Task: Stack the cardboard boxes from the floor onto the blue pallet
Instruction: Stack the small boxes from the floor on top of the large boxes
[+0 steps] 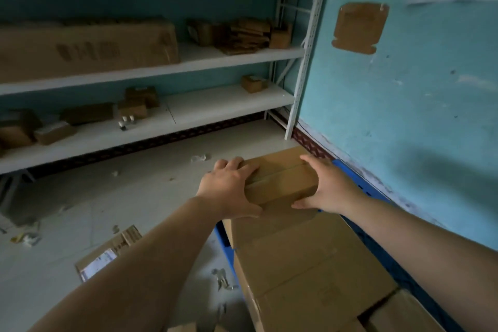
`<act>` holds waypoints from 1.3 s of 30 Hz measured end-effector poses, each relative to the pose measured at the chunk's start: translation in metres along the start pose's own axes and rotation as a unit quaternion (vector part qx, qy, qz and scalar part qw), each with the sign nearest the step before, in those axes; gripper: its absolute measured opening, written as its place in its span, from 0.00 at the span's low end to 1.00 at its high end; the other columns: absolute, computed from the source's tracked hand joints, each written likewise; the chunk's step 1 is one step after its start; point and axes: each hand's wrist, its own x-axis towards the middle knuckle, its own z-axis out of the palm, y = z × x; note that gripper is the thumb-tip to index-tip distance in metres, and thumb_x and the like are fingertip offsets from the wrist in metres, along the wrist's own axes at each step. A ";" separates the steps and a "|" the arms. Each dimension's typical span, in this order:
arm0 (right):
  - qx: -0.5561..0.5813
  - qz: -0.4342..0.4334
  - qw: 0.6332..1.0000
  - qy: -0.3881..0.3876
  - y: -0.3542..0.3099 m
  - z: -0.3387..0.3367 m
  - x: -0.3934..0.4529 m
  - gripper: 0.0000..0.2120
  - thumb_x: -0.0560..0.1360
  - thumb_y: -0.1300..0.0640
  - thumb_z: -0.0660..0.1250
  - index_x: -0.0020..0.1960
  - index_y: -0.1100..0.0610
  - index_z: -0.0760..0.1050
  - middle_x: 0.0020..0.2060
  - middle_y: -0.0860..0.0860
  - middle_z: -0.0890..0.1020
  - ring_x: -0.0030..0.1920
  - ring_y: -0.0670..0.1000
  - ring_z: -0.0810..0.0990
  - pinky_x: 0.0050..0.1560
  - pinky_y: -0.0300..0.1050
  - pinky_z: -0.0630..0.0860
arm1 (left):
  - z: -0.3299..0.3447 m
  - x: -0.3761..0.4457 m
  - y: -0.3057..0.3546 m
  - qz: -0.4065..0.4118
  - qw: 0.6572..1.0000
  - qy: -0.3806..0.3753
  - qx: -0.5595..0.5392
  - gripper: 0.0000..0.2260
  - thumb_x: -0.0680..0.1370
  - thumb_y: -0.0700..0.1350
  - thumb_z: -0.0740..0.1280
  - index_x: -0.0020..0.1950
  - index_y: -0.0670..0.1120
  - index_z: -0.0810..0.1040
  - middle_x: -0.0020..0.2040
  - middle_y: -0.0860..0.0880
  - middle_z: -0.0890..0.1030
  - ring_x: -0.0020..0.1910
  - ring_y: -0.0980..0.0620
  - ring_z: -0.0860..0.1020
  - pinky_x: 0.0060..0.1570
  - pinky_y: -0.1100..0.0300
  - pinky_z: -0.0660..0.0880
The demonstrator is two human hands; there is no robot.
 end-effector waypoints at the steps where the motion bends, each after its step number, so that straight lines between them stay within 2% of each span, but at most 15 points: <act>1: 0.003 0.002 1.000 0.000 0.019 0.020 0.008 0.53 0.58 0.44 0.79 0.75 0.46 0.53 0.71 0.50 0.63 0.69 0.53 0.65 0.65 0.50 0.66 | 0.026 0.009 -0.001 -0.003 1.000 -0.001 -0.001 0.42 0.62 0.63 0.70 0.72 0.60 0.55 0.72 0.52 0.61 0.68 0.47 0.60 0.60 0.50 0.68; 9: 0.029 0.055 0.998 0.022 0.165 0.208 0.051 0.51 0.59 0.46 0.79 0.74 0.42 0.54 0.72 0.48 0.63 0.69 0.53 0.66 0.64 0.50 0.68 | 0.262 0.057 -0.030 -0.004 1.000 -0.021 -0.012 0.42 0.62 0.64 0.70 0.72 0.60 0.55 0.71 0.52 0.61 0.67 0.47 0.61 0.60 0.51 0.68; 14: 0.072 0.063 0.995 0.033 0.224 0.314 0.068 0.51 0.59 0.49 0.80 0.73 0.42 0.54 0.71 0.49 0.63 0.69 0.53 0.65 0.65 0.50 0.66 | 0.371 0.071 -0.053 0.003 1.000 -0.024 -0.004 0.42 0.62 0.62 0.69 0.72 0.60 0.55 0.71 0.52 0.61 0.68 0.48 0.60 0.60 0.52 0.68; 17: 0.083 0.055 0.993 0.062 0.244 0.349 0.079 0.52 0.58 0.50 0.80 0.74 0.40 0.54 0.72 0.49 0.61 0.70 0.53 0.64 0.66 0.51 0.65 | 0.402 0.079 -0.062 -0.003 1.000 0.011 -0.028 0.41 0.62 0.61 0.69 0.72 0.61 0.56 0.72 0.53 0.61 0.69 0.48 0.59 0.63 0.52 0.66; 20: 0.058 0.046 0.994 0.083 0.251 0.346 0.090 0.52 0.57 0.50 0.81 0.73 0.40 0.54 0.73 0.49 0.60 0.70 0.53 0.64 0.66 0.52 0.65 | 0.402 0.093 -0.065 0.012 0.999 0.037 -0.036 0.39 0.63 0.62 0.70 0.72 0.61 0.59 0.72 0.52 0.62 0.69 0.47 0.60 0.62 0.52 0.66; 24: -0.044 0.073 0.994 0.075 0.248 0.330 0.096 0.51 0.60 0.49 0.79 0.75 0.44 0.54 0.74 0.51 0.57 0.70 0.56 0.64 0.63 0.51 0.68 | 0.408 0.089 -0.065 0.046 0.992 0.087 -0.082 0.36 0.64 0.60 0.72 0.70 0.56 0.65 0.72 0.51 0.63 0.69 0.47 0.60 0.64 0.53 0.64; 26: -0.079 0.079 0.990 0.085 0.240 0.335 0.091 0.51 0.61 0.50 0.78 0.75 0.46 0.52 0.74 0.49 0.53 0.72 0.57 0.59 0.65 0.53 0.66 | 0.416 0.073 -0.075 0.064 0.980 0.126 -0.141 0.36 0.64 0.60 0.71 0.70 0.54 0.66 0.73 0.49 0.63 0.71 0.46 0.59 0.68 0.53 0.62; 27: -0.089 0.061 0.989 0.105 0.231 0.339 0.086 0.50 0.62 0.52 0.77 0.75 0.48 0.52 0.75 0.48 0.52 0.74 0.57 0.54 0.68 0.55 0.63 | 0.419 0.061 -0.085 0.068 0.971 0.153 -0.171 0.36 0.64 0.62 0.70 0.70 0.54 0.66 0.72 0.49 0.64 0.71 0.47 0.60 0.68 0.53 0.61; 29: -0.081 -0.056 0.977 0.187 0.204 0.354 0.071 0.41 0.64 0.55 0.73 0.72 0.53 0.58 0.74 0.50 0.55 0.74 0.54 0.51 0.72 0.53 0.56 | 0.424 0.032 -0.110 0.048 0.956 0.203 -0.207 0.36 0.63 0.67 0.64 0.68 0.54 0.67 0.69 0.51 0.68 0.69 0.49 0.65 0.64 0.55 0.65; 30: -0.059 -0.140 0.961 0.232 0.183 0.365 0.062 0.35 0.64 0.55 0.70 0.69 0.57 0.62 0.72 0.54 0.60 0.73 0.54 0.55 0.72 0.49 0.54 | 0.427 0.015 -0.127 0.023 0.952 0.215 -0.217 0.35 0.63 0.68 0.62 0.67 0.54 0.68 0.67 0.53 0.70 0.67 0.51 0.67 0.62 0.56 0.67; 32: -0.006 -0.274 0.920 0.280 0.133 0.393 0.043 0.29 0.63 0.53 0.65 0.62 0.62 0.69 0.63 0.59 0.70 0.66 0.55 0.65 0.68 0.44 0.58 | 0.433 -0.019 -0.164 -0.039 0.952 0.215 -0.213 0.34 0.64 0.67 0.61 0.66 0.53 0.69 0.65 0.53 0.71 0.64 0.51 0.69 0.59 0.56 0.68; 33: 0.012 -0.314 0.910 0.269 0.108 0.413 0.037 0.27 0.62 0.52 0.65 0.59 0.62 0.71 0.60 0.59 0.73 0.63 0.56 0.68 0.65 0.45 0.62 | 0.437 -0.037 -0.187 -0.078 0.953 0.208 -0.204 0.33 0.65 0.66 0.62 0.66 0.53 0.69 0.64 0.52 0.71 0.64 0.50 0.69 0.59 0.55 0.68; 35: 0.030 -0.354 0.914 0.194 0.064 0.458 0.031 0.28 0.62 0.48 0.66 0.59 0.59 0.71 0.58 0.56 0.74 0.60 0.56 0.71 0.61 0.49 0.67 | 0.444 -0.075 -0.233 -0.162 0.947 0.191 -0.203 0.30 0.67 0.61 0.66 0.66 0.53 0.68 0.65 0.50 0.71 0.64 0.49 0.69 0.63 0.52 0.69; 37: 0.017 -0.335 0.940 0.055 0.030 0.509 0.029 0.34 0.64 0.46 0.70 0.66 0.56 0.66 0.64 0.54 0.71 0.63 0.56 0.70 0.62 0.52 0.69 | 0.458 -0.119 -0.272 -0.248 0.925 0.179 -0.225 0.27 0.70 0.56 0.69 0.67 0.53 0.68 0.65 0.50 0.71 0.63 0.49 0.70 0.62 0.49 0.71; 39: -0.036 -0.271 0.956 -0.104 0.015 0.561 0.028 0.42 0.66 0.45 0.73 0.73 0.51 0.55 0.70 0.51 0.62 0.68 0.54 0.64 0.64 0.53 0.68 | 0.483 -0.160 -0.294 -0.315 0.898 0.159 -0.263 0.26 0.70 0.53 0.71 0.67 0.53 0.68 0.65 0.50 0.71 0.58 0.51 0.72 0.57 0.52 0.73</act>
